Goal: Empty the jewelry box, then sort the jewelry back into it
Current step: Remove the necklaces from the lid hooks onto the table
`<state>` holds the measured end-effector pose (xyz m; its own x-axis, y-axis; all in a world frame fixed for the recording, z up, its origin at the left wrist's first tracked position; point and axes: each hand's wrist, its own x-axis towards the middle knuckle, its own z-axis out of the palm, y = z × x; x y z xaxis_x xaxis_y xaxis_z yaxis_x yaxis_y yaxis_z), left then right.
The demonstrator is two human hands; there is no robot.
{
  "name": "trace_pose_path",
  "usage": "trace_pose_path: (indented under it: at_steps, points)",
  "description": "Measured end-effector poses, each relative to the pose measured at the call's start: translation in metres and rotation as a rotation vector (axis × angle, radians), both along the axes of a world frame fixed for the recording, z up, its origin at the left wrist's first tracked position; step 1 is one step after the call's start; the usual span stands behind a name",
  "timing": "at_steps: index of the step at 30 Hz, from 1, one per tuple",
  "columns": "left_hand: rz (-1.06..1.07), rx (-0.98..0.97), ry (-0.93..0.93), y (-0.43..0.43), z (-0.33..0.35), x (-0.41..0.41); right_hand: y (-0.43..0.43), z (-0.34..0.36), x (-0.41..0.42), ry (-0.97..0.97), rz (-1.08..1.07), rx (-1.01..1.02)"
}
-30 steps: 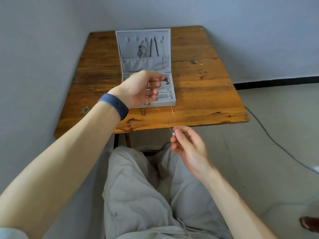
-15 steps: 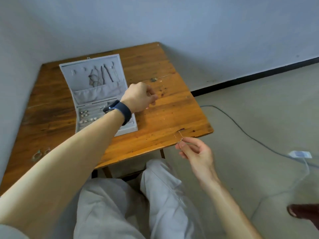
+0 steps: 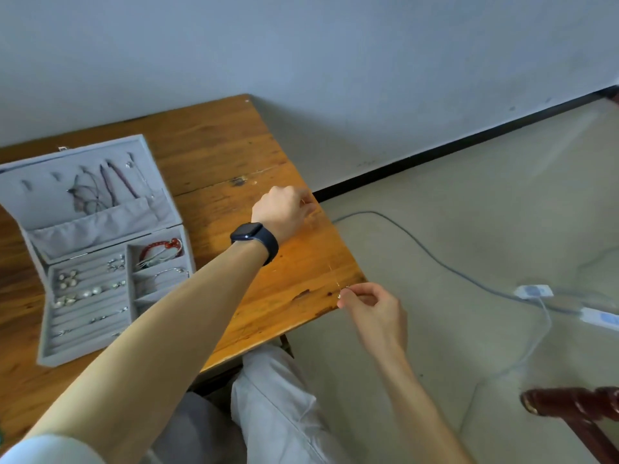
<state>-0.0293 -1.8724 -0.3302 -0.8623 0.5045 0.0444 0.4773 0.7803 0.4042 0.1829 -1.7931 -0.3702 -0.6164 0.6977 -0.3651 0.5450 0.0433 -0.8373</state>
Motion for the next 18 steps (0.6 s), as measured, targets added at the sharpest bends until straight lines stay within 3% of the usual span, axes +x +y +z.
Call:
trace_pose_path:
  at_steps: [8, 18]
  points:
    - [-0.051, 0.019, 0.045, 0.016, -0.031, -0.008, 0.010, -0.011, -0.007, -0.032, -0.050, 0.050]
    - [0.044, 0.210, -0.104, 0.015, -0.034, -0.016, 0.003, -0.027, -0.002, 0.269, -0.121, -0.194]
